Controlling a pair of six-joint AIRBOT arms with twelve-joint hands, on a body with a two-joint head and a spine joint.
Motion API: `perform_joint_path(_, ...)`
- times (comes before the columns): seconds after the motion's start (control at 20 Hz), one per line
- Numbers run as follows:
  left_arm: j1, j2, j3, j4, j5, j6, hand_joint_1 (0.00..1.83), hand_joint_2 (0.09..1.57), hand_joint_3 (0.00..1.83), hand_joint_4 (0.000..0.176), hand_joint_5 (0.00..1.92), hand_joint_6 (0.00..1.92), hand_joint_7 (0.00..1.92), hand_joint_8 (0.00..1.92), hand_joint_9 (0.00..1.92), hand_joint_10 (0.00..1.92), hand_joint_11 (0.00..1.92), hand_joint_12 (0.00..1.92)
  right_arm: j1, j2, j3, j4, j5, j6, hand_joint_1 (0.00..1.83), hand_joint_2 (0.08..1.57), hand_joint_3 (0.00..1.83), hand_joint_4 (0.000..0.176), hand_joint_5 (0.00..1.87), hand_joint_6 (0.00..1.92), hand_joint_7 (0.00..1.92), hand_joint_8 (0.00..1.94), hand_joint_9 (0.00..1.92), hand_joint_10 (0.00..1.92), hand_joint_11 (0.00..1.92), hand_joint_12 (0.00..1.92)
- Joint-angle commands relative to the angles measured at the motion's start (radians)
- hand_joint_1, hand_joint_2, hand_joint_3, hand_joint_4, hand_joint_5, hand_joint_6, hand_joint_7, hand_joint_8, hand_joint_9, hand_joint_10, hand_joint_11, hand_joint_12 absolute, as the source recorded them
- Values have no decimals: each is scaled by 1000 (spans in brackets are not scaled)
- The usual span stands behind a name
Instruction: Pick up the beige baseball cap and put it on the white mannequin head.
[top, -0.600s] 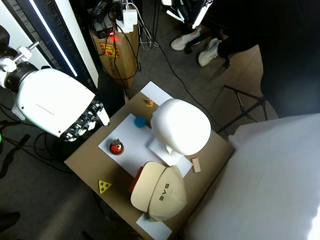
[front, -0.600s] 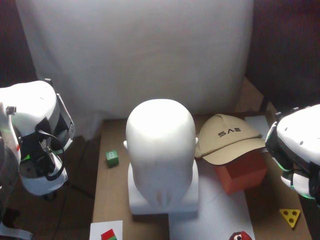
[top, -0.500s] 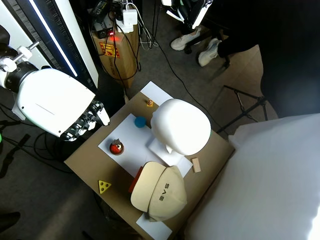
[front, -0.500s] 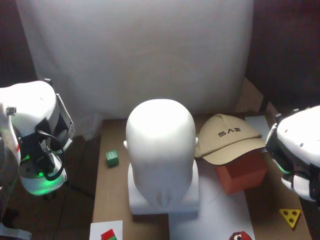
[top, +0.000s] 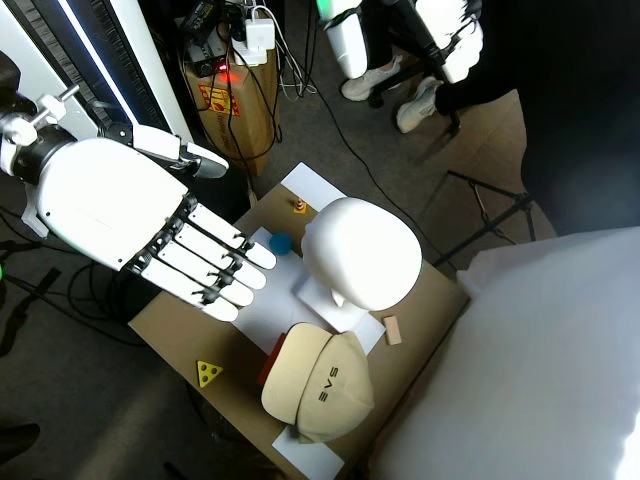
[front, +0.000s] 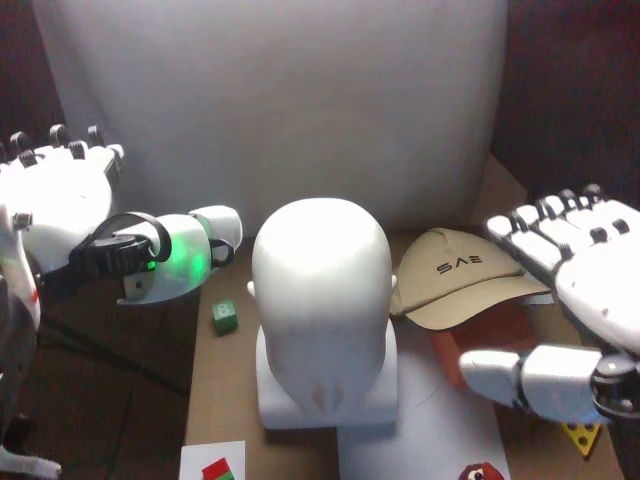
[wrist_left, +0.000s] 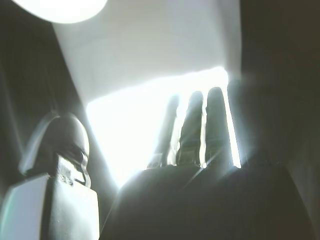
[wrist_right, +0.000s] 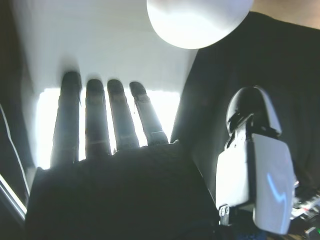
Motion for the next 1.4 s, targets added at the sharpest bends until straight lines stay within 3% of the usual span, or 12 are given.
perform_joint_path(0.0,-6,7,-2,95,-35,0,0,1097,5,0,47,0,18,0,0,0,0,106,-16,12,16,-106,33,54,0,1012,3,0,10,1,7,1,0,0,0,208)
perform_joint_path(0.15,1,13,-13,103,-56,-22,0,1100,3,0,47,0,17,0,0,0,0,120,-123,6,92,-322,21,222,0,1030,9,0,6,0,5,0,0,0,0,203)
perform_joint_path(0.3,-24,22,-24,125,-74,-53,0,1091,0,0,53,0,37,0,8,0,0,180,-204,-3,187,-453,9,358,491,1100,23,0,6,1,19,5,0,0,0,199)
perform_joint_path(0.45,-36,22,-38,160,-77,-51,0,1091,0,0,56,0,45,1,15,2,0,209,-223,-45,288,-501,16,437,987,1084,2,0,165,5,177,3,135,6,0,562)
perform_joint_path(0.55,-27,21,-54,168,-75,-50,0,1091,0,0,61,2,51,2,24,4,0,239,-239,-110,382,-502,19,460,1138,1098,2,0,217,8,250,9,226,14,0,716)
perform_joint_path(0.65,-14,21,-65,177,-75,-50,0,1093,0,0,76,4,64,3,41,5,0,299,-243,-171,465,-525,6,481,1204,1127,3,0,292,4,329,3,308,5,11,906)
perform_joint_path(1.1,-11,20,-81,171,-98,-100,0,1101,2,0,54,1,42,0,22,0,0,242,-200,-442,844,-572,-48,585,1210,1171,10,0,334,6,352,0,329,4,24,924)
perform_joint_path(1.35,-36,20,-81,139,-119,-123,0,1101,1,0,47,4,38,0,12,0,0,185,-185,-575,1038,-523,-111,623,1192,1195,6,0,279,0,293,0,253,0,0,844)
